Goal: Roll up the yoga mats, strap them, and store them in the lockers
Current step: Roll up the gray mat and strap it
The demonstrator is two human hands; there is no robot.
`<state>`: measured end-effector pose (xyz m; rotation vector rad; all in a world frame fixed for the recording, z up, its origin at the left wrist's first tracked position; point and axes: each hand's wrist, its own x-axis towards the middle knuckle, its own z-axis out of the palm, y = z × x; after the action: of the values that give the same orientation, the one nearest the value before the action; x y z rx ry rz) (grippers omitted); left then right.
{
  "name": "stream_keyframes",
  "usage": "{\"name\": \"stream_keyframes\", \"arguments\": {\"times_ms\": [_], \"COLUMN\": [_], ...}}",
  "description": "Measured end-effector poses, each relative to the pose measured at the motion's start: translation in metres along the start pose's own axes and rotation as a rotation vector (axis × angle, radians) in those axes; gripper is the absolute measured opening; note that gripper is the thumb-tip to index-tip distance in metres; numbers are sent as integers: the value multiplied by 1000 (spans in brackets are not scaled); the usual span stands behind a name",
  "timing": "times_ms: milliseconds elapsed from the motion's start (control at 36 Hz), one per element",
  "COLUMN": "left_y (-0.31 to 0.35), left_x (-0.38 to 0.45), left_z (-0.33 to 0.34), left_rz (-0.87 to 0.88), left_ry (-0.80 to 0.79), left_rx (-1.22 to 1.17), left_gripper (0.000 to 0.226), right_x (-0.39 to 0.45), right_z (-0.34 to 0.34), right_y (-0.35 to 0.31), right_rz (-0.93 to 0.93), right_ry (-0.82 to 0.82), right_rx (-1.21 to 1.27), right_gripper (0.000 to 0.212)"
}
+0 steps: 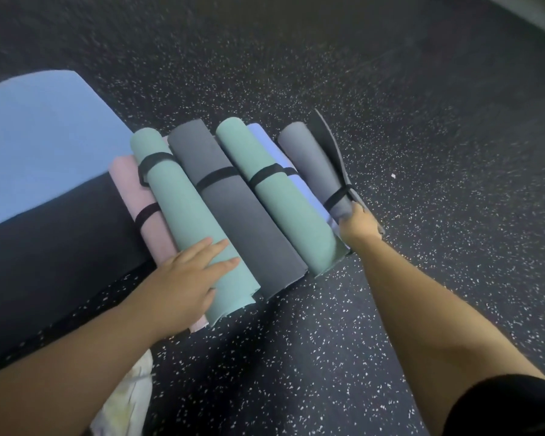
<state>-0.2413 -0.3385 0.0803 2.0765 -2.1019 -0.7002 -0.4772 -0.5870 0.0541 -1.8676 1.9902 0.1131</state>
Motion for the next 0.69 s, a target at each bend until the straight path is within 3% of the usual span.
{"name": "stream_keyframes", "arguments": {"times_ms": [250, 694], "left_y": [17, 23], "left_x": [-28, -148], "left_z": [-46, -132], "left_rz": [-50, -210], "left_ry": [69, 302], "left_rx": [70, 143], "left_gripper": [58, 58], "right_x": [-61, -229], "right_z": [-19, -55], "right_y": [-26, -117], "right_rz": [-166, -505], "right_ry": [51, 92], "right_rx": [169, 395], "right_gripper": [49, 55]}}
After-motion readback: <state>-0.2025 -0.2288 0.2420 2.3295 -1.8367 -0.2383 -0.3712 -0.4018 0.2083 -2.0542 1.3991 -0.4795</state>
